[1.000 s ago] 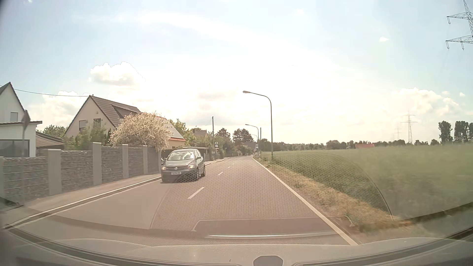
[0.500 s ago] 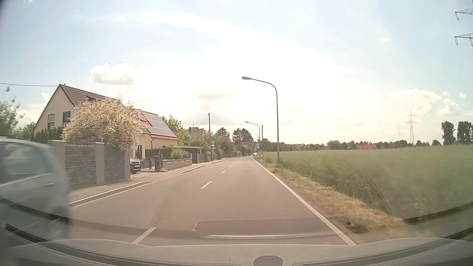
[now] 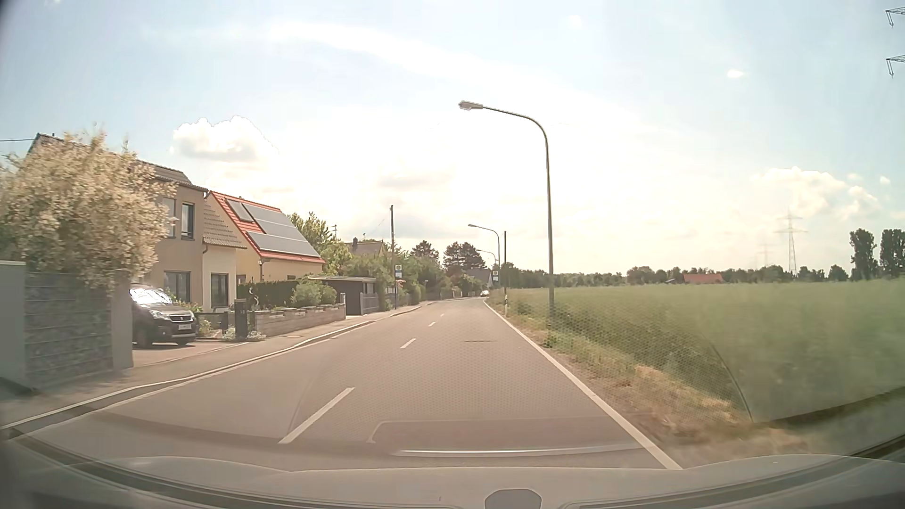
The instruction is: Follow the waypoints while adhering to traffic rules and regulations
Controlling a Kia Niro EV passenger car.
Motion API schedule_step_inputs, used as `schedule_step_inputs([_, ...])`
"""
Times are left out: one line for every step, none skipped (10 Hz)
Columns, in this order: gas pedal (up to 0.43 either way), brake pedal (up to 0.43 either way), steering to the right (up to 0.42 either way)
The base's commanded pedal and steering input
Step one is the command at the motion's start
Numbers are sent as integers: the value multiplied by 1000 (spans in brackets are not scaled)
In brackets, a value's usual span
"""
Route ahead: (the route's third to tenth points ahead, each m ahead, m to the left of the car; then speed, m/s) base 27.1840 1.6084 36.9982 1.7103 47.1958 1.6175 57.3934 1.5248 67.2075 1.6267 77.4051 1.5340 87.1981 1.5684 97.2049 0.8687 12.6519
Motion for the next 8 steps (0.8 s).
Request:
schedule_step_inputs([138,0,-6])
schedule_step_inputs([138,0,-6])
schedule_step_inputs([138,0,-6])
schedule_step_inputs([138,0,-6])
schedule_step_inputs([138,0,-6])
schedule_step_inputs([138,0,-7])
schedule_step_inputs([138,0,-8])
schedule_step_inputs([138,0,-7])
